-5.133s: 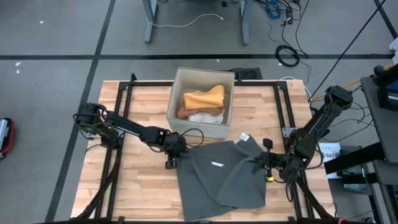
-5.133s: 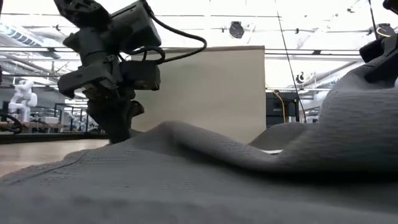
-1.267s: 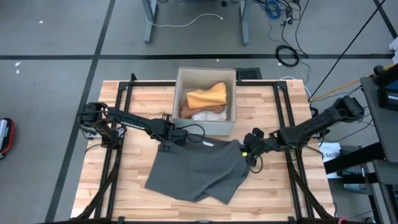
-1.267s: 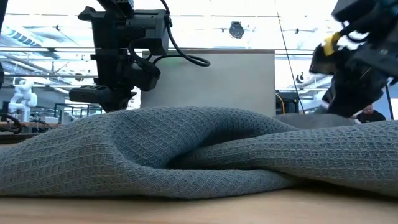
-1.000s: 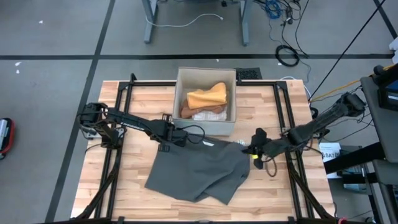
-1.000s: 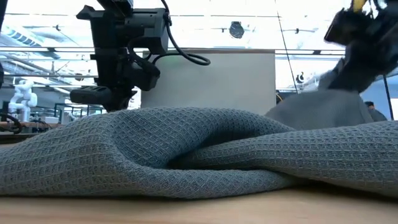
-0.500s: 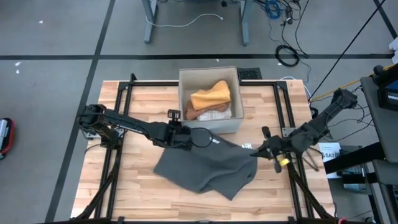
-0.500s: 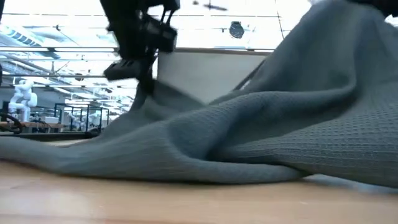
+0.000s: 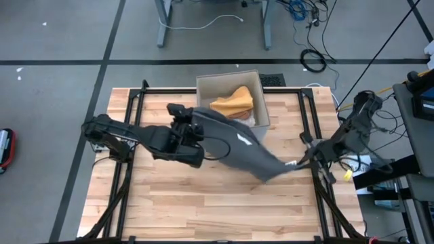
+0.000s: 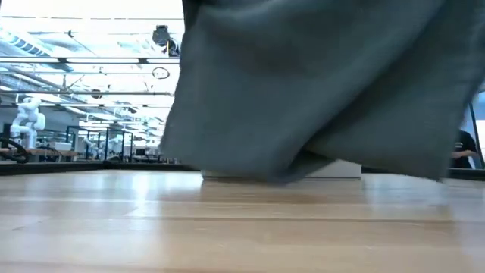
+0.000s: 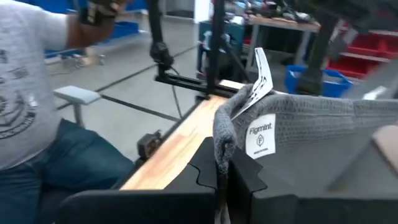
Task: Fold towel
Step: Fold the orange towel
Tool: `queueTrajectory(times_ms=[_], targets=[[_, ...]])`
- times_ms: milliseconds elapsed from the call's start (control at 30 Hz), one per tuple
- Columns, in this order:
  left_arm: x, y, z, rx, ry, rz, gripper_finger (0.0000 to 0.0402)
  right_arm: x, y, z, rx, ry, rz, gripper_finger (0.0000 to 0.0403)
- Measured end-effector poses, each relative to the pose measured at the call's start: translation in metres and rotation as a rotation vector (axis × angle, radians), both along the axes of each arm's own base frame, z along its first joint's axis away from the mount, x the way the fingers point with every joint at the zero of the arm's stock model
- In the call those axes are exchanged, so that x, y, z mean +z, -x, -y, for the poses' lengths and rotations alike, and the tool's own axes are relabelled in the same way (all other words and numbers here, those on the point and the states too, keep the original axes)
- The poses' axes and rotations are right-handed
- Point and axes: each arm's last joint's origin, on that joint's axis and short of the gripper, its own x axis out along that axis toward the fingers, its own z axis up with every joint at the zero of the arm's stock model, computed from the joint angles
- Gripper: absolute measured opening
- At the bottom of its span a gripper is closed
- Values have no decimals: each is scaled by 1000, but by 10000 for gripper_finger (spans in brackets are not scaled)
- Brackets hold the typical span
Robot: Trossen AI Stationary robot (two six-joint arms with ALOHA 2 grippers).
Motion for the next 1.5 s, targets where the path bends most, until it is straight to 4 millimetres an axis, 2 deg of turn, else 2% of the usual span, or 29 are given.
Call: queueTrajectory(times_ms=[100, 167, 267, 367, 467, 533, 600, 700, 800, 867, 933, 1033, 1267, 1500], targets=[[21, 5, 5, -16, -7, 56, 0, 15, 6, 7, -35, 10, -18, 0], [31, 7, 9, -57, 30, 34, 0, 24, 10, 11, -32, -8, -20, 0], [37, 10, 20, -178, 189, -59, 0, 33, 13, 11, 68, -64, -34, 0], [38, 13, 32, -303, 348, -132, 0, 32, 13, 5, 196, -85, -72, 0], [44, 17, 35, -248, 235, -55, 0, 24, 13, 7, 137, -64, -150, 0], [47, 20, 33, -175, 89, 13, 0, 18, 15, 14, 14, -16, -221, 0], [49, 21, 32, -144, 27, 53, 0, 16, 17, 21, -123, 5, -246, 0], [46, 20, 33, -190, 133, -6, 0, 19, 17, 24, -194, -26, -226, 0], [41, 19, 37, -270, 321, -85, 0, 29, 13, 12, -1, -82, -184, 0], [41, 19, 39, -276, 341, -78, 0, 34, 10, 4, 127, -74, -143, 0], [42, 19, 39, -260, 302, -59, 0, 36, 10, 3, 152, -38, -137, 0], [44, 20, 38, -238, 244, -41, 0, 40, 12, 9, 76, 16, -133, 0], [43, 21, 36, -223, 249, -54, 0, 58, 21, 27, -98, 51, -123, 0], [45, 19, 24, -165, 155, -33, 0, 67, 29, 40, -226, 112, -114, 0]])
